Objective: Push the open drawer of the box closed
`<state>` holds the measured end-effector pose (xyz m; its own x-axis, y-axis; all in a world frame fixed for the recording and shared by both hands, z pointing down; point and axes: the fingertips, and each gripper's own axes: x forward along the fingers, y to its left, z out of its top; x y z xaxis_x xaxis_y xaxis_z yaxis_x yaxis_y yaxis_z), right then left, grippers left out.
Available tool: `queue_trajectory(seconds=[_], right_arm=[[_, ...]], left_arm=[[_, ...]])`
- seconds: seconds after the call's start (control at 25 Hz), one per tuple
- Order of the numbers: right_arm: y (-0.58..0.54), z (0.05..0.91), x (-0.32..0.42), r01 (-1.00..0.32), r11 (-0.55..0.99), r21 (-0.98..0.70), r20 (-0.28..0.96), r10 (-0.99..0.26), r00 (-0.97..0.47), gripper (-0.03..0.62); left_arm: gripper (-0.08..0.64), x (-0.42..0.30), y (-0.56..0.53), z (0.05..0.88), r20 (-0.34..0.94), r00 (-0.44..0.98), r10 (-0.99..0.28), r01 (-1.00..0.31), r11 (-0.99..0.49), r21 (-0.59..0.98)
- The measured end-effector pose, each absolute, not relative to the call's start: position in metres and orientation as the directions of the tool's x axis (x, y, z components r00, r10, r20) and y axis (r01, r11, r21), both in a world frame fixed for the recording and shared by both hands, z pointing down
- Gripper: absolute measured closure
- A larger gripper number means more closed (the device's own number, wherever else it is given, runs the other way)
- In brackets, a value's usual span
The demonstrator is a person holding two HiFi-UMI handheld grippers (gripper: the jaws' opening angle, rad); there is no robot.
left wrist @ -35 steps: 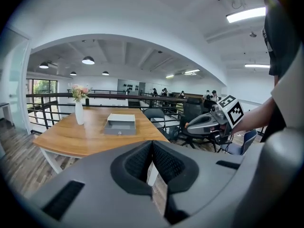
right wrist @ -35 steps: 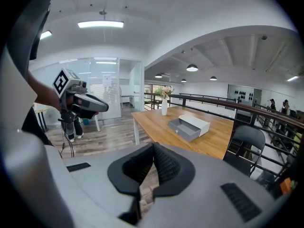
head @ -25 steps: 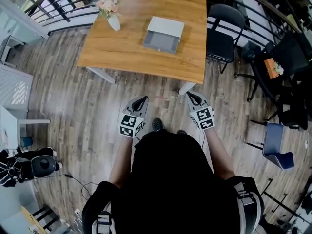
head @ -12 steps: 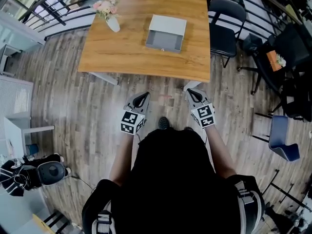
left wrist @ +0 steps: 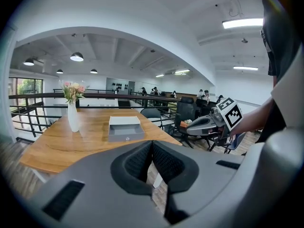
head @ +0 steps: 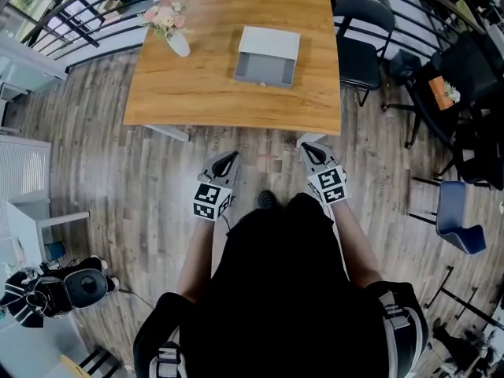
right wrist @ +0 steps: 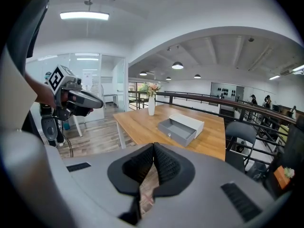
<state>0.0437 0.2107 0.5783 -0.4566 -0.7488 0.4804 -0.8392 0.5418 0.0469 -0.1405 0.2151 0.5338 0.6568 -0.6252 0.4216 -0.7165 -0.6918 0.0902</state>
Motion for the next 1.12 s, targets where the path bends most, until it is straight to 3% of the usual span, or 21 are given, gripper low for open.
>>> queue_trajectory(seconds=[1.12], right_arm=[[-0.003,0.605,0.029,-0.707,0.707,-0.025,0.515,-0.597,-0.615,0.575]], left_arm=[[0.538,-0.116,0.017,0.522,0.467,0.561,-0.683,-0.792,-0.608,0.062]])
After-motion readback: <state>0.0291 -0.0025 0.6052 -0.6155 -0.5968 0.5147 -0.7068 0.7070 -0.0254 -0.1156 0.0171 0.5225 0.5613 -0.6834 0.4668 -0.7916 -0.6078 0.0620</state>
